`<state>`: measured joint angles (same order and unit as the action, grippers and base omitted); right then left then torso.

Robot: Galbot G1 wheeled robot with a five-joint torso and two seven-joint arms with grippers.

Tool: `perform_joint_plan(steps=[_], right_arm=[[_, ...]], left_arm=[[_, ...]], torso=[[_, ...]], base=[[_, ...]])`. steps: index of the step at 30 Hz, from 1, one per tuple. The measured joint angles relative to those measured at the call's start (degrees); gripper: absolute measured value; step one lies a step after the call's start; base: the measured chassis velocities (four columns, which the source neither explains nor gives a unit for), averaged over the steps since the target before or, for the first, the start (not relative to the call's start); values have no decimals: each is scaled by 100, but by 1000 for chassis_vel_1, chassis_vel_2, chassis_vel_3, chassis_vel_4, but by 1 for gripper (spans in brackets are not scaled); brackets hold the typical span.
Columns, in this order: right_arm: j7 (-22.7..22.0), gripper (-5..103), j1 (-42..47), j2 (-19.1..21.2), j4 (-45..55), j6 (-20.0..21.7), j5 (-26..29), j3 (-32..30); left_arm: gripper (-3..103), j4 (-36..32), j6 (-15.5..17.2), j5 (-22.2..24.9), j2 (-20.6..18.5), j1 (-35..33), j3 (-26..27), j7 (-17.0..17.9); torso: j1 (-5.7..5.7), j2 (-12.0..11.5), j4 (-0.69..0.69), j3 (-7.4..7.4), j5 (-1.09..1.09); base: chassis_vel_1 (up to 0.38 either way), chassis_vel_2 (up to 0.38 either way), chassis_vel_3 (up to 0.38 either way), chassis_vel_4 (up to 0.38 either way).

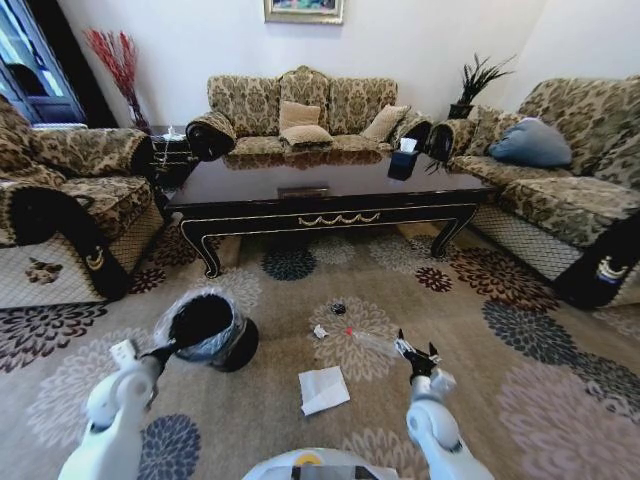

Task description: Move to the front of the table and pick up the trash from the floor, then place it into the trash bin.

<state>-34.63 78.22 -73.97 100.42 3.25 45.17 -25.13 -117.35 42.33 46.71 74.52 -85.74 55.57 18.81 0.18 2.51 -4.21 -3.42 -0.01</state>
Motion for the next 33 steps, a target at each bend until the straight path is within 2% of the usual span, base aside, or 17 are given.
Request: perform_joint_plan(steps=[2,3,5,6,8,12,15,22,33], right_arm=[[-681,100,-366,-48,-170,199,694,155],[-681,100,-366,-48,-170,199,694,155],[-1096,100,-740,-140,-331,339,1261,252],[-1096,100,-740,-140,-331,339,1261,252],[-1432,100,-1148,-278,-555,449,1606,322],[-1658,100,-1521,-437,-864,511,2025,286],[-1949,100,-1870,-606,-1305,537,2646,57],[-2025,100,-2291,-718,-2024,512,3036,-265],[-1418,100,-2782,-774,-3356,331,3240,-558]], left_arm=[[2,-261,-2,58,117,-217,184,-2],[2,-261,-2,58,117,-217,184,-2],[2,-520,-9,80,245,-446,370,2],[2,-520,-9,80,245,-446,370,2],[2,-746,-9,80,356,-669,544,13],[2,-965,-9,79,490,-888,734,50],[2,-1139,-11,75,630,-1078,897,76],[2,-1259,-10,60,732,-1209,1041,130],[2,-1382,-13,24,802,-1256,1064,225]], torso=[[0,0,-3,0,2],[0,0,-3,0,2],[0,0,-4,0,2],[0,0,-4,0,2],[0,0,-1,0,1],[0,0,-2,0,0],[0,0,-3,0,1],[0,-1,-3,0,0],[0,0,-3,0,1]], base=[[0,0,0,0],[0,0,0,0],[0,0,0,0],[0,0,0,0],[0,0,0,0],[0,0,0,0],[0,0,0,0],[0,0,0,0],[0,0,0,0]])
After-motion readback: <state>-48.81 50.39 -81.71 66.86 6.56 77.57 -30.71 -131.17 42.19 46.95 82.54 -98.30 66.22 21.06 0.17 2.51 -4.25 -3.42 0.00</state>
